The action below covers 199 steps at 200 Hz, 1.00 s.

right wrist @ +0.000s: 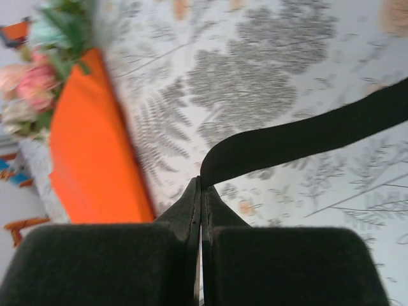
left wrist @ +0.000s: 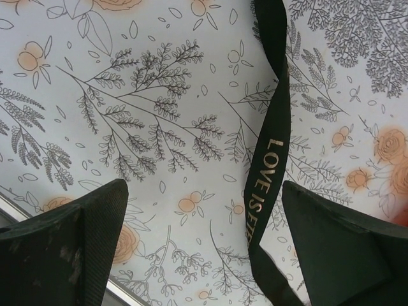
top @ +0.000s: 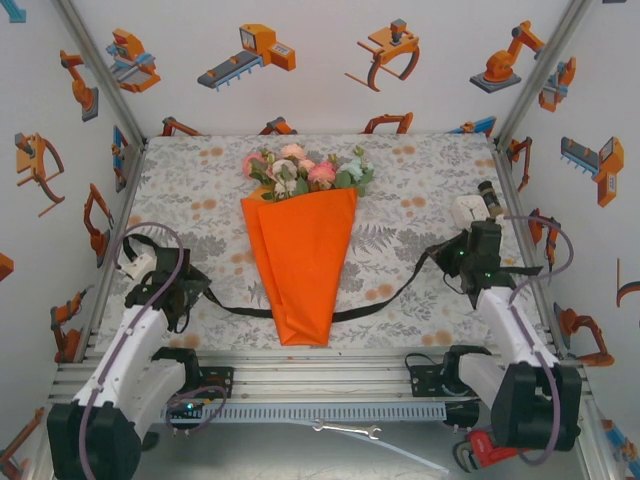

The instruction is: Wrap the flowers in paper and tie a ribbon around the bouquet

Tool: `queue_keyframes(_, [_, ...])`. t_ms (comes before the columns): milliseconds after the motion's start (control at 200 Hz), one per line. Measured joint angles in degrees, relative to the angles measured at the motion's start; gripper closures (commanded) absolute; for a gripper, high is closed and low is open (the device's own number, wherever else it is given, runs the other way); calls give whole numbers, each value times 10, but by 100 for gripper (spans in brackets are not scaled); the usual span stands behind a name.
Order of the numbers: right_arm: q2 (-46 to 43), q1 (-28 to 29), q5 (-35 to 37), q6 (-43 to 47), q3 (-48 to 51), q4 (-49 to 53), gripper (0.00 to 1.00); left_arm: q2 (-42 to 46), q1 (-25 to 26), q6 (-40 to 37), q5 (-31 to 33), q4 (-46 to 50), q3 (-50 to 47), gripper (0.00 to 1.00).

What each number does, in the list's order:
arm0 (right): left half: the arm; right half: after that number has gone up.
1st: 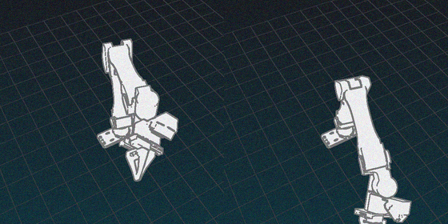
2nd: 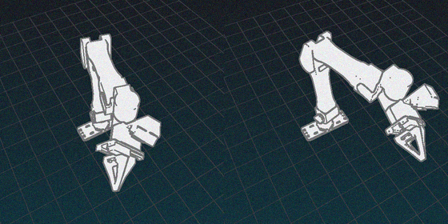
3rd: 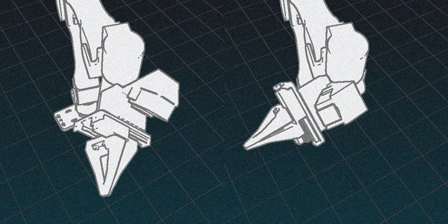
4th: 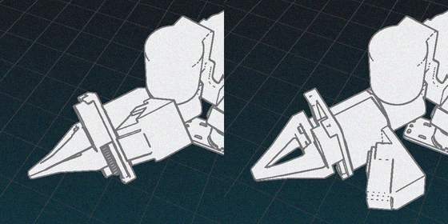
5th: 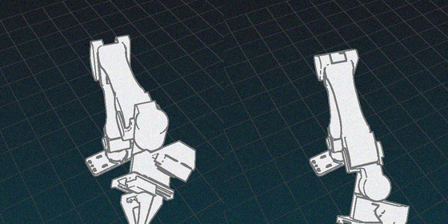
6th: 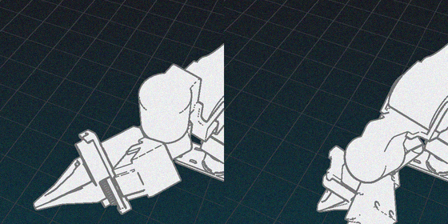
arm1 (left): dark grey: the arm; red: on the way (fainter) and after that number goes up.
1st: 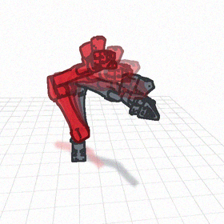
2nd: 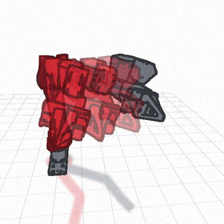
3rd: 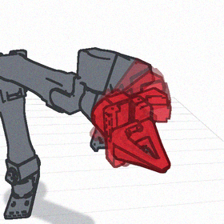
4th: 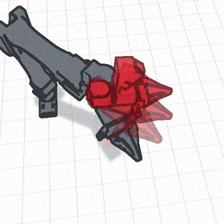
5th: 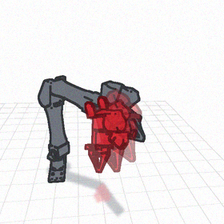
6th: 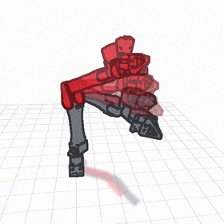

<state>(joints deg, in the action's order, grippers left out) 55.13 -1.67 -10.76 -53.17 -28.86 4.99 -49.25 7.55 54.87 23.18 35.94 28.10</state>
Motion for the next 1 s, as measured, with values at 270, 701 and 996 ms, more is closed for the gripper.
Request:
queue_keyframes(270, [-52,19,-3,-4,0,-2,100,-140,-2,-2,-25,-71,19,13])
queue_keyframes(701, [31,19,50,18,-68,-5,100,-306,-5,-16,-78,-146,125,100])
queue_keyframes(996, [150,2,66,22,-163,-64,100,-364,2,-26,-156,-207,199,100])
